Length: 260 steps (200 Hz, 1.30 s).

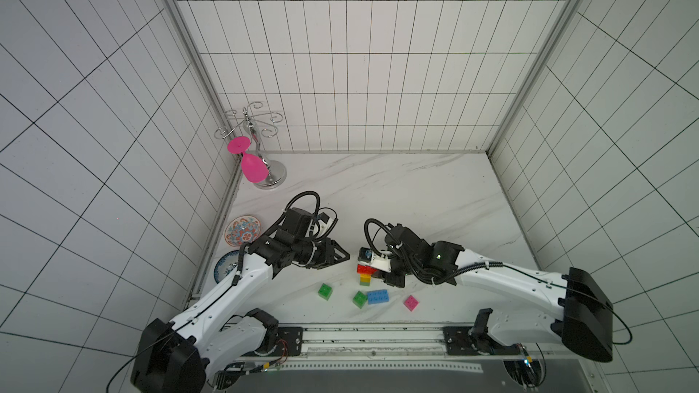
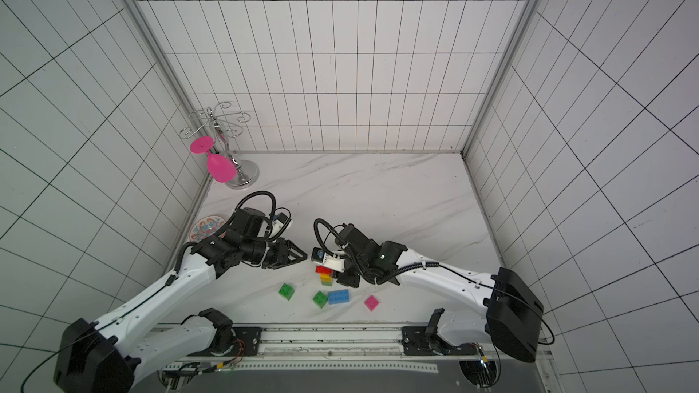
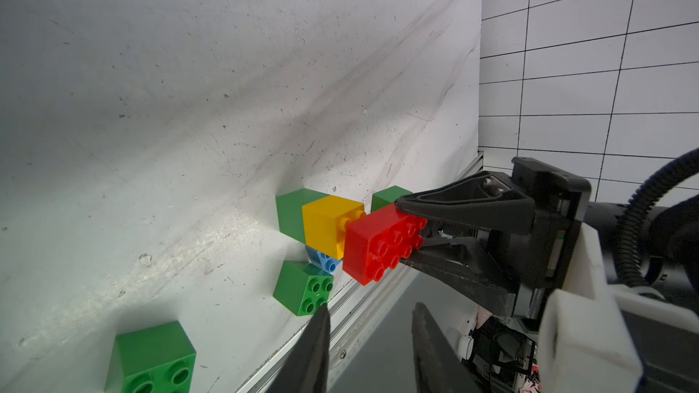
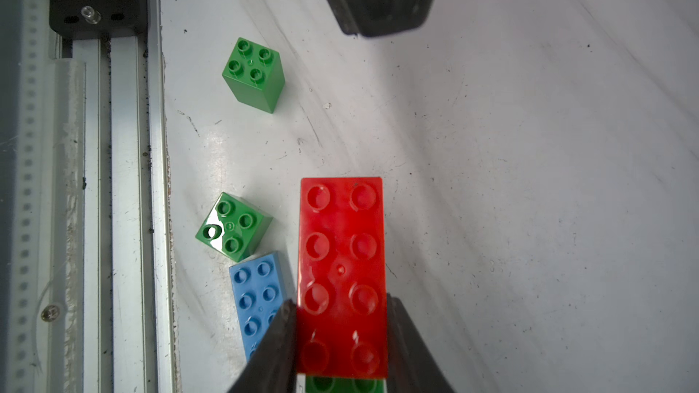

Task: Assemble the letter r with lego
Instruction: Assemble the lego brick with the lego brick.

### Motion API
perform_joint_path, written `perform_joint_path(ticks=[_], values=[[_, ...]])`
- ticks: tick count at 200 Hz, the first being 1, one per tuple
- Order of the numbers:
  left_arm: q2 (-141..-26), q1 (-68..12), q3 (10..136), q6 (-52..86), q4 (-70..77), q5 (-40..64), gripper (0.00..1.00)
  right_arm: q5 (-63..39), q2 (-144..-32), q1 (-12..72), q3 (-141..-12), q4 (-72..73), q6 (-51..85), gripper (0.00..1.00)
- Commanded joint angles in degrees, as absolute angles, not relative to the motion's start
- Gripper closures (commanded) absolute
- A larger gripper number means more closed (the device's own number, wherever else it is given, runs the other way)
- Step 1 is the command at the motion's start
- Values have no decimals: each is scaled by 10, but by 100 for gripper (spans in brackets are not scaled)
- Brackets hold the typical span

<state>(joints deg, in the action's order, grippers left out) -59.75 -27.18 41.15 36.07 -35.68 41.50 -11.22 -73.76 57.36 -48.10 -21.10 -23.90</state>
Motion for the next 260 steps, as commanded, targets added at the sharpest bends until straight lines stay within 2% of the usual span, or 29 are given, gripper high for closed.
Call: perform_joint_path(ticks=[1,153,260], values=[[-592,-278,409,375,-328,420,63,-117,-728,569,-468,-198,-231,100],[-613,-324,413,411,-284,412,75,-117,-710,568,-439,-199,-211,100],[-627,-337,416,413,-278,411,76,-122,-706,561,-430,-197,-210,100]])
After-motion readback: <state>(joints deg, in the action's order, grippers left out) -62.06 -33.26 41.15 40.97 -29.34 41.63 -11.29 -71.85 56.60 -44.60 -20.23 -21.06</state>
